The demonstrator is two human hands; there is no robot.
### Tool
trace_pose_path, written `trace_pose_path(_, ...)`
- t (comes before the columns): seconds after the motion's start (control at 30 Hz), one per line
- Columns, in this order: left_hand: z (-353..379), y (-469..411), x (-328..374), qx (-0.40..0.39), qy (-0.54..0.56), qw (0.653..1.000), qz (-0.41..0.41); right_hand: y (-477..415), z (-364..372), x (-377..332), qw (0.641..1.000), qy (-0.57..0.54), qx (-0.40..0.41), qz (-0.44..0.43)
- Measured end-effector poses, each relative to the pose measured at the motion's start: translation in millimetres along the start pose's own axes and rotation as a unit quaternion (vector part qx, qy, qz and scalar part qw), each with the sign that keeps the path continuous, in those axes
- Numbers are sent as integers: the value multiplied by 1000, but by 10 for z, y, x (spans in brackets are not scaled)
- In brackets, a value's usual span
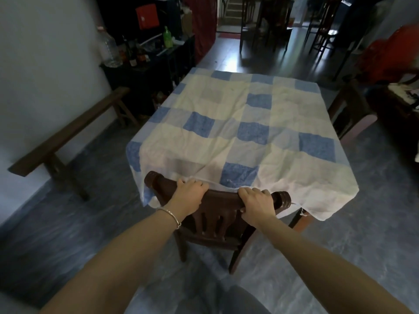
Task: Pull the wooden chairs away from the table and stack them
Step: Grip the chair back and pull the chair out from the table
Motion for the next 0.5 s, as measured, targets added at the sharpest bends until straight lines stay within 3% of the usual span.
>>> trace_pose_path(0.27,-231,618,909,-15,1,997,-75,734,-270,405,990,-26,89,-109)
trace_pose_path(0.5,-336,1273,2188,-10,32,984,-178,1644,-483,1006,972,0,93,-215)
Point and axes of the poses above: each hand's wrist, its own y-axis away from the middle knuckle, its own z-axis out of the palm, x = y × z, the point moved 4 cm from there along -y, towards the middle knuckle, and after that the axes turned 11 degrees about z, right-handed, at the moved point
